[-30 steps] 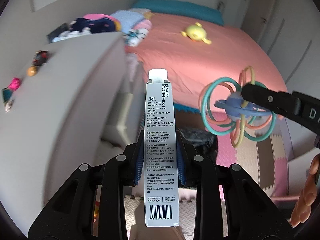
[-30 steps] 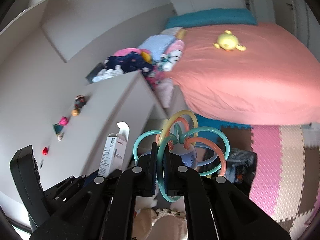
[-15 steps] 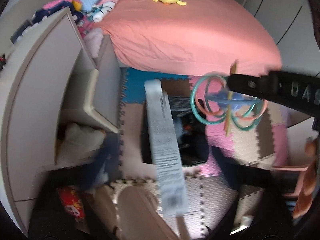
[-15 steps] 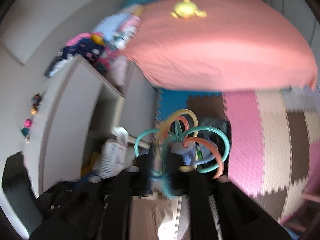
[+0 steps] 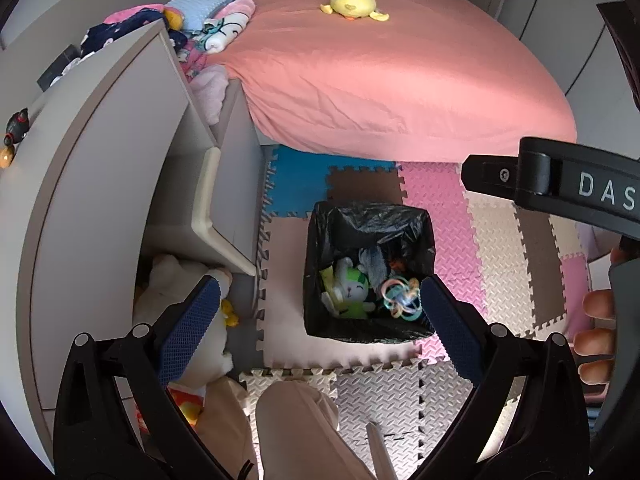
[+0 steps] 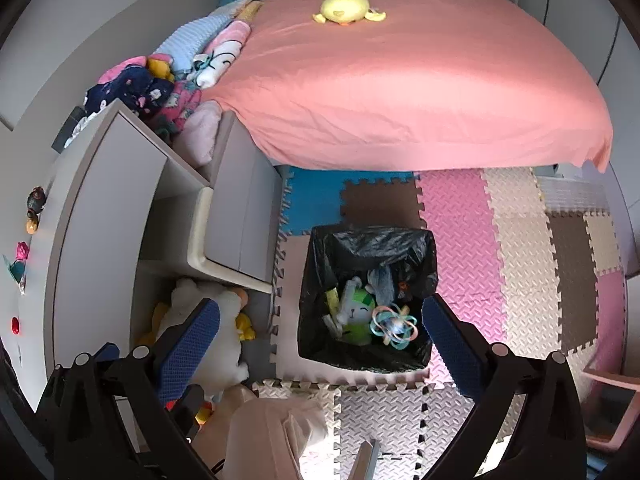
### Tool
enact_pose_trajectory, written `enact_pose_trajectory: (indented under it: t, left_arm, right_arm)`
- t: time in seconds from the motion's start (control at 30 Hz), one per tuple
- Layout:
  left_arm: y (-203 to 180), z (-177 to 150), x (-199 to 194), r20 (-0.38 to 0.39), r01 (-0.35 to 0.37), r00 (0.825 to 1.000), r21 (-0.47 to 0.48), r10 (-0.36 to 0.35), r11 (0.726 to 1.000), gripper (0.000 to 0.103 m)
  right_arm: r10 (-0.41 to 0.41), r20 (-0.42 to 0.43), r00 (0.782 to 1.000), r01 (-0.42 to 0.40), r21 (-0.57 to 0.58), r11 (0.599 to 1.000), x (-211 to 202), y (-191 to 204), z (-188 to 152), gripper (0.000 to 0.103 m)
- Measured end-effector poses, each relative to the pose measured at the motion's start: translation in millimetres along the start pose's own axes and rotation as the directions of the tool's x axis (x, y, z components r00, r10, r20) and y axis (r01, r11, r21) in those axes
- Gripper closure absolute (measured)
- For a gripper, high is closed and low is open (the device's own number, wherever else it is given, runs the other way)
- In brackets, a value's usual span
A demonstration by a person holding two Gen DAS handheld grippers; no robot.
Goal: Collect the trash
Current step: 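Move both tools back over the desk toward the remaining toys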
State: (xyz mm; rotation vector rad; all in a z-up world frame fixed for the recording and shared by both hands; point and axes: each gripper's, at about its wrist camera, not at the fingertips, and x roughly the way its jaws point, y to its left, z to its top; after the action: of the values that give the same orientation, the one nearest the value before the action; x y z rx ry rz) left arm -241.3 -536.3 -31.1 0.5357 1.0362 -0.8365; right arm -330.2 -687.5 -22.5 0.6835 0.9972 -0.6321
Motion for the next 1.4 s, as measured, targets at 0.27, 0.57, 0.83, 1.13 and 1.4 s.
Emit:
enact_pose_trajectory:
  t: [0.27, 0.57, 0.83, 1.13, 1.4]
  left_arm:
    - [22.2, -0.7, -14.6, 0.036, 0.003, 0.999, -0.032, -0.002, 0.999, 0.006]
    - [73.6, 1.1, -43.1, 0.082, -0.024, 0.996, -0.103, 0.033, 0.994, 0.006]
    - [152.8, 0.3, -78.6, 0.122, -0.072, 0.987, -0.221, 0.101, 0.973, 0.006]
    - [246.1, -15.5, -108.5, 0.137, -0.123, 0.973, -0.368, 0.185, 0.922, 0.006]
    - [342.0, -43.1, -124.5, 0.123, -0.169, 0.956, -0.517, 0.268, 0.839, 0.006]
  right_arm:
    - [0.042, 0.026, 0.999, -0.04, -0.048, 0.998, -12.7, 33.3, 2.5, 0.002]
    - [0.1, 0.05, 0.994, -0.091, -0.167, 0.982, -34.0, 111.8, 8.6, 0.002]
    - [0.168, 0.051, 0.985, -0.149, -0.258, 0.955, -45.7, 189.7, 17.0, 0.002]
    - [0.274, 0.031, 0.961, -0.242, -0.382, 0.892, -49.3, 289.2, 12.9, 0.002]
    - [0.343, -0.054, 0.938, -0.328, -0.461, 0.825, -33.8, 373.7, 5.9, 0.002]
